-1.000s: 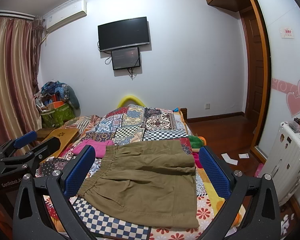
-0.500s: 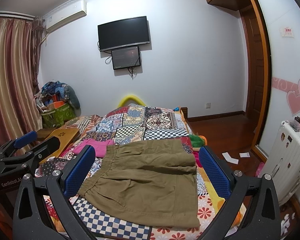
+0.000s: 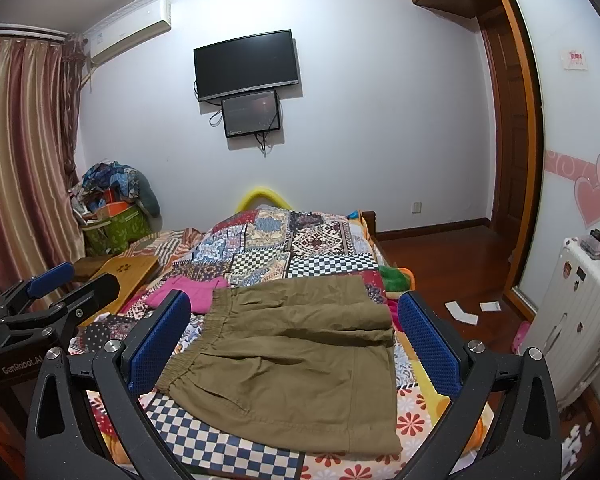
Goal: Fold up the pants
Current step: 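Lower the left tool to the elastic waistband while the right tool reaches the pant leg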
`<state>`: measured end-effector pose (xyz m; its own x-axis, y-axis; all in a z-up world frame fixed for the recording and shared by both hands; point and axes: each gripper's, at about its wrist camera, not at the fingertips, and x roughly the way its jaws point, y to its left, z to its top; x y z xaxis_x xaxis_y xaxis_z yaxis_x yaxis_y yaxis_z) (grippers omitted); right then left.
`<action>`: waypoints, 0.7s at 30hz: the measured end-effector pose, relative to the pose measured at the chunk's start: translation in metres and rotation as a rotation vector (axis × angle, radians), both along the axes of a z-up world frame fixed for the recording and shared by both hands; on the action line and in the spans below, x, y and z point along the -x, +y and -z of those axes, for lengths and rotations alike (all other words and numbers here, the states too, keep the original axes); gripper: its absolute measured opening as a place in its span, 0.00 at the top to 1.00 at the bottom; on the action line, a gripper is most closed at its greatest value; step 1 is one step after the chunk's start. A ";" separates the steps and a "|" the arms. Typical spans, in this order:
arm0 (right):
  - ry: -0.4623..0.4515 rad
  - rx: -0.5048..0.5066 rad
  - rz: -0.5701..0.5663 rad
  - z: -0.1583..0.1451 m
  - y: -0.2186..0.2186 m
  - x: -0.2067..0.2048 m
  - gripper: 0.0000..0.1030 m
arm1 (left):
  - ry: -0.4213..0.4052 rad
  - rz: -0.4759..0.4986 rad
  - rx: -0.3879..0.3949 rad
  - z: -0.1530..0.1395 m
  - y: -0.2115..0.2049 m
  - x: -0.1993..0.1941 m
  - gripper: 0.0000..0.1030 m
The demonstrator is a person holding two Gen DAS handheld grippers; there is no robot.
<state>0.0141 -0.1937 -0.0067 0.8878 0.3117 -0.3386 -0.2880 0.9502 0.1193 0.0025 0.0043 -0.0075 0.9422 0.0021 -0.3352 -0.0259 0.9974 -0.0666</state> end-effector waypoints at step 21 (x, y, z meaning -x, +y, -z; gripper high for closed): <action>0.237 0.036 0.230 0.065 -0.076 -0.082 0.00 | 0.218 -0.079 -0.059 0.065 0.041 -0.099 0.00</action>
